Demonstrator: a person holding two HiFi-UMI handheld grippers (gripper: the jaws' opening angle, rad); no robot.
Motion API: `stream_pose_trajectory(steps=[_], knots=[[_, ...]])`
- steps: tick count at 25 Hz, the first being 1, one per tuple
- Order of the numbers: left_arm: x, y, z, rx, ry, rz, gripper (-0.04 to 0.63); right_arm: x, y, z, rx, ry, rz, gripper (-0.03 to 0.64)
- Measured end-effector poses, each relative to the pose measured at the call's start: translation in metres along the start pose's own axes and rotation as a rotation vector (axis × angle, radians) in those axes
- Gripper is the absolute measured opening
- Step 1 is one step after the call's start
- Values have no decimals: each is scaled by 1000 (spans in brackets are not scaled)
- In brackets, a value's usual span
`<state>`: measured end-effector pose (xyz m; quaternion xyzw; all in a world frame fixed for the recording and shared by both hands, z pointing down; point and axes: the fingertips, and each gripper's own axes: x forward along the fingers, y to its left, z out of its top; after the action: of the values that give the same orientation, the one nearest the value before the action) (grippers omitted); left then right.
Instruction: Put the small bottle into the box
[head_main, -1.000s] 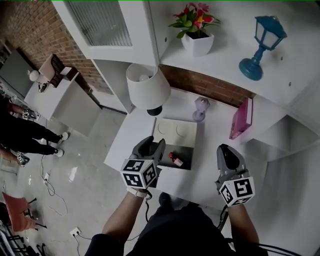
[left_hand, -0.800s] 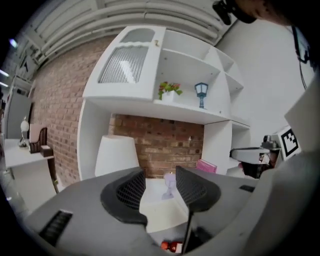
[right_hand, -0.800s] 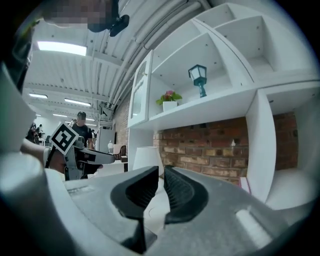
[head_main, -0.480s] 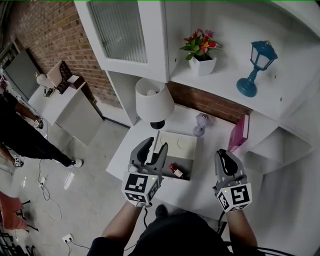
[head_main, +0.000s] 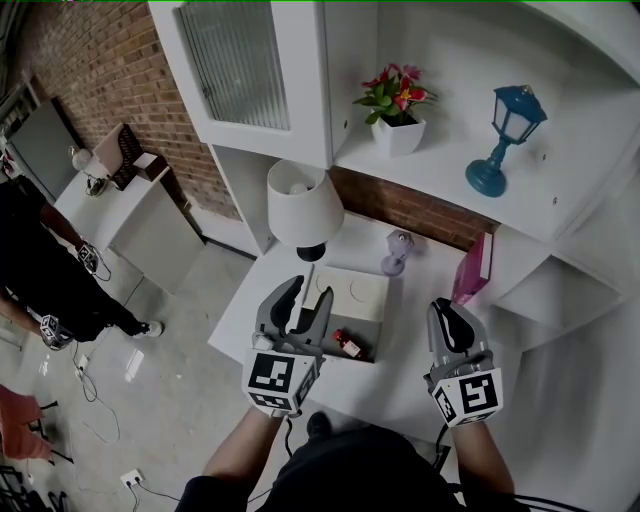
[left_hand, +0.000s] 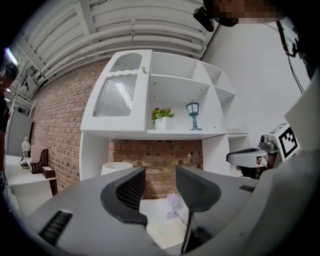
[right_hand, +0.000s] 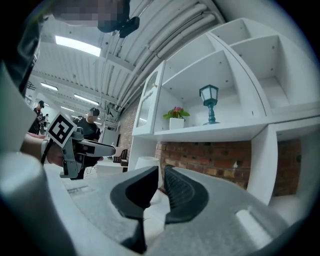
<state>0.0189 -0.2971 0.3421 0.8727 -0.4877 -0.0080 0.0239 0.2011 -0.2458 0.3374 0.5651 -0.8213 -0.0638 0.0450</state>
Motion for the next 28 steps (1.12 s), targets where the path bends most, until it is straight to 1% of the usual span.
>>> stream_pose_trajectory(steps=[13,17,22,28], knots=[[-1,0,-7,6,25,20,187,0,-3,-3,8,1,11,23],[-1,2,-10,27,17,24,187,1,-3,-4,11,-1,14,23],[1,1,-11,15,30,26,187,1,-4,-4,17,-6,18,23],[1,2,-14,42,20,24,187,0,-4,-7,26,-14,23,23]])
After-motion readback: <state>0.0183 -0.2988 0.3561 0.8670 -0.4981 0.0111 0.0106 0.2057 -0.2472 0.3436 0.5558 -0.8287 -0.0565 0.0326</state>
